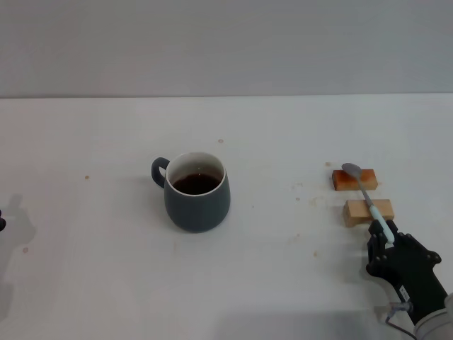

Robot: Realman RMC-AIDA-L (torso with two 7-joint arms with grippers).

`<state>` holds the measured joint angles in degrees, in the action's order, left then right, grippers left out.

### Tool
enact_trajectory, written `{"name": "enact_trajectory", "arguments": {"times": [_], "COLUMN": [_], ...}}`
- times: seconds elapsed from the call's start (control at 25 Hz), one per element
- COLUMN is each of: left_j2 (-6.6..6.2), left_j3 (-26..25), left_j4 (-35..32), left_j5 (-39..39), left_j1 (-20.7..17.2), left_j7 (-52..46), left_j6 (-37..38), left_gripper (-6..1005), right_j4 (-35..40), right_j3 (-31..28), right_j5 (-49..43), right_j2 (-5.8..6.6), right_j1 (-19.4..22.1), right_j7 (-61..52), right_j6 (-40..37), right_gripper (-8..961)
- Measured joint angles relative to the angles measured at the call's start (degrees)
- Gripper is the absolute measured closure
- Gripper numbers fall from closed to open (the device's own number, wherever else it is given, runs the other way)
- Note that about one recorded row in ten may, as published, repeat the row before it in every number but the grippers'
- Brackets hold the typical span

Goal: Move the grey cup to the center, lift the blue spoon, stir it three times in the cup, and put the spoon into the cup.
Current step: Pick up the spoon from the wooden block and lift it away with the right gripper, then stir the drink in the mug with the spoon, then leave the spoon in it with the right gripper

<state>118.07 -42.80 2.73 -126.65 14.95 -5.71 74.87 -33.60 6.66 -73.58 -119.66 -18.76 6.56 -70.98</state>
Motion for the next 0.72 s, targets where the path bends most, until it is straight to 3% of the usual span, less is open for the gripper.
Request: {"name": "enact_trajectory", "arguments": {"times": [0.12,0.24,0.28,0.36,0.4,0.52,0.72], "left_j2": [-0.02,-0.03,-0.04,-0.04,-0.04,-0.04,-0.04], "left_j3": [0.0,0.0,0.0,0.0,0.0,0.0,0.0], "left_j4": [-0.02,-0.02,-0.02,-0.01,-0.01,-0.01,-0.39], "left_j5": [0.0,0.0,0.0,0.0,0.0,0.0,0.0], "left_j1": [-0.12,-0.25,-0.32,-0.41,-0.41,-0.43,-0.34], "left_j7": [0.0,0.0,0.0,0.0,0.0,0.0,0.0], "left_j6": [0.0,0.0,0.0,-0.08,-0.08,-0.18,-0.27], "left_gripper": [1001,1001,1001,1001,1001,1001,1001], "right_j4": [-1.17,-5.28,-7.46,-15.52,-15.52,-25.09,-43.55], "right_j3": [0.34,0.42,0.22,-1.36,-1.36,-4.25,-9.86], "right_j5": [-0.41,-2.21,-2.66,-2.94,-2.94,-2.8,-1.72], "right_j2": [0.2,0.97,1.52,3.93,3.93,7.78,15.88], "right_j1": [0.1,0.15,0.08,-0.57,-0.57,-0.9,-1.37], "right_j7": [0.2,1.44,3.0,10.78,10.78,18.11,29.98], "right_j6": [-1.62,-4.38,-5.2,-6.37,-6.37,-5.48,-0.65], "right_gripper": [792,793,793,793,793,793,793]}}
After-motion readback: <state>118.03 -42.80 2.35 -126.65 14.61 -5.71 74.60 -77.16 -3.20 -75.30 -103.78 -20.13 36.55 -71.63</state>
